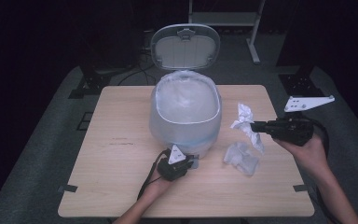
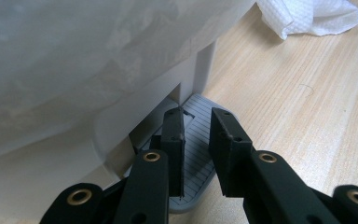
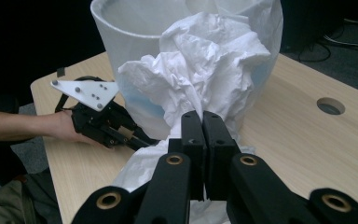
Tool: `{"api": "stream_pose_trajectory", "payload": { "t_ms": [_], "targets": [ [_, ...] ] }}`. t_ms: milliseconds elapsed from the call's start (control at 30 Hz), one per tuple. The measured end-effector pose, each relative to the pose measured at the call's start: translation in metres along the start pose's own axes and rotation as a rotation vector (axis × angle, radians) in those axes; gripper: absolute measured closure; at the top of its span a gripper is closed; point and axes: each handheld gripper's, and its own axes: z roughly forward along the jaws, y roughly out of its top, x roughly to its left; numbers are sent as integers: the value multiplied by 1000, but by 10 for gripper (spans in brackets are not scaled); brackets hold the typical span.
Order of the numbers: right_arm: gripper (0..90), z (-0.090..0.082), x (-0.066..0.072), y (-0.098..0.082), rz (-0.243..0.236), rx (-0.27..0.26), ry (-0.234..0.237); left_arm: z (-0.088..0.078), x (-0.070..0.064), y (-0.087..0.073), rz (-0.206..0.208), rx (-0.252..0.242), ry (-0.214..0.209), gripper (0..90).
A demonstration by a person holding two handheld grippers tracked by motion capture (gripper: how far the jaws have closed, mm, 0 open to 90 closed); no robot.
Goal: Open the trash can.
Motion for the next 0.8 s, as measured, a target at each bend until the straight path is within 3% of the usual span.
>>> {"api": "stream_pose_trajectory", "payload": {
  "t_ms": [800],
  "targets": [
    [881,-13,3,38,-17,-32,16,0,0,0,3,5,1,755]
  ]
}}
